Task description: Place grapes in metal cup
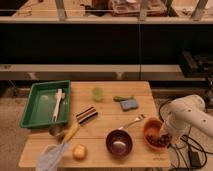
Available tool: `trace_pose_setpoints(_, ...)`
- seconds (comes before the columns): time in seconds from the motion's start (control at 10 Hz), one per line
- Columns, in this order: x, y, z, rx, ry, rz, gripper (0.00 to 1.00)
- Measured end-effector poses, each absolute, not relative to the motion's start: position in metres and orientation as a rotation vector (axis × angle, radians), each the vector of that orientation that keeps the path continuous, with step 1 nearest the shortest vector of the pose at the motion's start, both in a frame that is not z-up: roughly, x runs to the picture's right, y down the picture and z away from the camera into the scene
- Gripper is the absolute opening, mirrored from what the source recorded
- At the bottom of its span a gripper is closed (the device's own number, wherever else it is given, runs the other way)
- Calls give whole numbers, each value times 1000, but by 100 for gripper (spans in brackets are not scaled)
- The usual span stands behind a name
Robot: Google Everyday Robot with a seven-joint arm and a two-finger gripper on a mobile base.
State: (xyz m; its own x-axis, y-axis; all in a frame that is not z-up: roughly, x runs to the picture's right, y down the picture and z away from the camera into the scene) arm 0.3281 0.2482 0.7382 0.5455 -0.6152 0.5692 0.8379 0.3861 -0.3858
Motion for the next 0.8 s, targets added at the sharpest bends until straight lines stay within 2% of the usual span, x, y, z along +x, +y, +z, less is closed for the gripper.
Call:
trace_pose_setpoints(0.3, 318, 241, 737, -700, -358, -985, 2)
trace_pose_setpoints(0.6, 304, 229, 734, -663, -381, -1002, 0)
trace_pose_setpoints(0.8, 294, 206, 724, -627, -382, -1006, 0)
